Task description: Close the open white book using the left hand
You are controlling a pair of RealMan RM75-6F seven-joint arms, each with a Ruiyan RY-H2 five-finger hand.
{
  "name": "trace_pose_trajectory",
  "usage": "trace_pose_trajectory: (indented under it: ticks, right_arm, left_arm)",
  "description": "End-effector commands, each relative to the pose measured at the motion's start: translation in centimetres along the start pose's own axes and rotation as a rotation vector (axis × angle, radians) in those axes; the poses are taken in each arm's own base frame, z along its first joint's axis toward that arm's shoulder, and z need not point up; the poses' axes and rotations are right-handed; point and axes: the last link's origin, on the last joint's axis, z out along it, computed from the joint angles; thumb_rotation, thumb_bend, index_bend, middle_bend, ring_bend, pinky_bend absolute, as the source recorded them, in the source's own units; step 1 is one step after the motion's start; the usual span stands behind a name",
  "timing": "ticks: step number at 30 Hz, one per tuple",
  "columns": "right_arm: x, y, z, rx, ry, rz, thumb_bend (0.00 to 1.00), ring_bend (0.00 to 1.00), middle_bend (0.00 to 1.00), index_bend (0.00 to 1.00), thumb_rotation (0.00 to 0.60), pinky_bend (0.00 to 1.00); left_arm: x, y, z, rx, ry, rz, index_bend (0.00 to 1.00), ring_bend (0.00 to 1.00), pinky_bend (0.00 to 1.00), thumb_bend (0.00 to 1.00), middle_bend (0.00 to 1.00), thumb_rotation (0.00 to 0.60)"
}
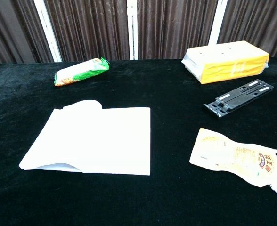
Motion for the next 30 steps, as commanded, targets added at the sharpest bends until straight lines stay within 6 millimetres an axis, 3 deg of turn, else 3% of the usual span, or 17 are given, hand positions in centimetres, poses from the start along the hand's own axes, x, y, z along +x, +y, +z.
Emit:
trace_pose_trajectory:
  ticks: [1,24,30]
  right_arm:
    - [0.0,0.0,0.0,0.0,0.001,-0.001,0.04,0.0,0.0,0.0,0.6,0.0]
    - [0.3,0.2,-0.1,-0.006,0.03,0.008,0.04,0.0,0.0,0.0,0.6,0.0]
    - [0.3,0.3,-0.1,-0.007,0.024,0.008,0.04,0.0,0.0,0.0,0.6,0.0]
  left_arm:
    - [0.0,0.0,0.0,-0.001,0.0,0.0,0.0,0.0,0.0,0.11,0.0,0.6]
    - [-0.6,0.4,0.0,-0.02,-0.03,0.007,0.0,0.0,0.0,0.11,0.0,0.6]
    - [-1.5,1.5,0.1,-0.059,-0.061,0.023,0.0,0.0,0.0,0.11,0.0,0.6]
